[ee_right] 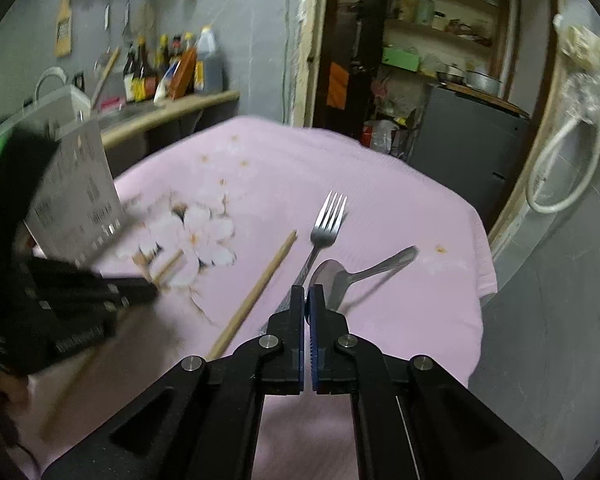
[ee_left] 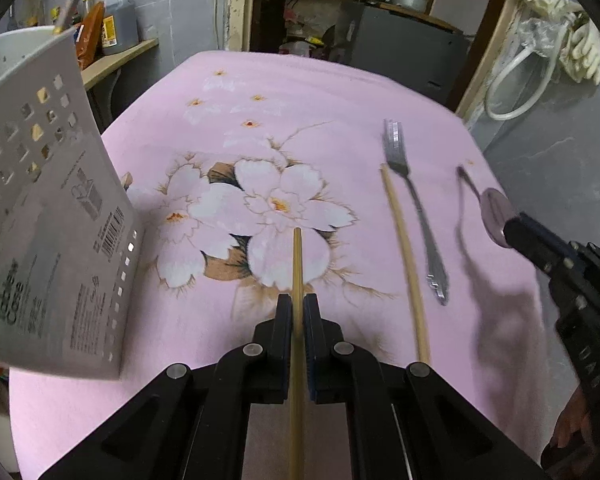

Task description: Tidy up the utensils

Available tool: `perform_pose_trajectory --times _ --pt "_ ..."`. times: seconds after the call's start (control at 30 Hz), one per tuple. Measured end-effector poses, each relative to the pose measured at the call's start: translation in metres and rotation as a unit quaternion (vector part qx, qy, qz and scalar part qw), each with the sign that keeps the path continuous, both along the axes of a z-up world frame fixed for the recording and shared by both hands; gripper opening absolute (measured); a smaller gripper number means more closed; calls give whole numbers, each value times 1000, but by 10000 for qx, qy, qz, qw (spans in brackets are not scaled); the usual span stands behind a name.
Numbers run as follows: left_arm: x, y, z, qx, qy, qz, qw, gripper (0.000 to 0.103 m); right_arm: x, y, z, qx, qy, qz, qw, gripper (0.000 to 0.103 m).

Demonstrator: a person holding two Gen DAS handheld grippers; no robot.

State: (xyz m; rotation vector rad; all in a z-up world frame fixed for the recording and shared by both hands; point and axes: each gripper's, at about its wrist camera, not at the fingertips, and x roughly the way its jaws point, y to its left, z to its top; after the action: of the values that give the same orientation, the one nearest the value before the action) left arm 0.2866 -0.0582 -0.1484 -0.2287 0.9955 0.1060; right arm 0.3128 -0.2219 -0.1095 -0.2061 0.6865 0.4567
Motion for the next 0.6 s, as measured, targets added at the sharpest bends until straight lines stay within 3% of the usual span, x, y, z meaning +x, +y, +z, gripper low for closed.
perform_pose_trajectory --times 0.37,0.6 --pt "-23 -1 42 -336 -512 -318 9976 6 -27 -32 35 1054 294 -408 9932 1" --pt "-39 1 82 -369 -1029 -444 9930 6 -43 -35 56 1401 472 -535 9876 1"
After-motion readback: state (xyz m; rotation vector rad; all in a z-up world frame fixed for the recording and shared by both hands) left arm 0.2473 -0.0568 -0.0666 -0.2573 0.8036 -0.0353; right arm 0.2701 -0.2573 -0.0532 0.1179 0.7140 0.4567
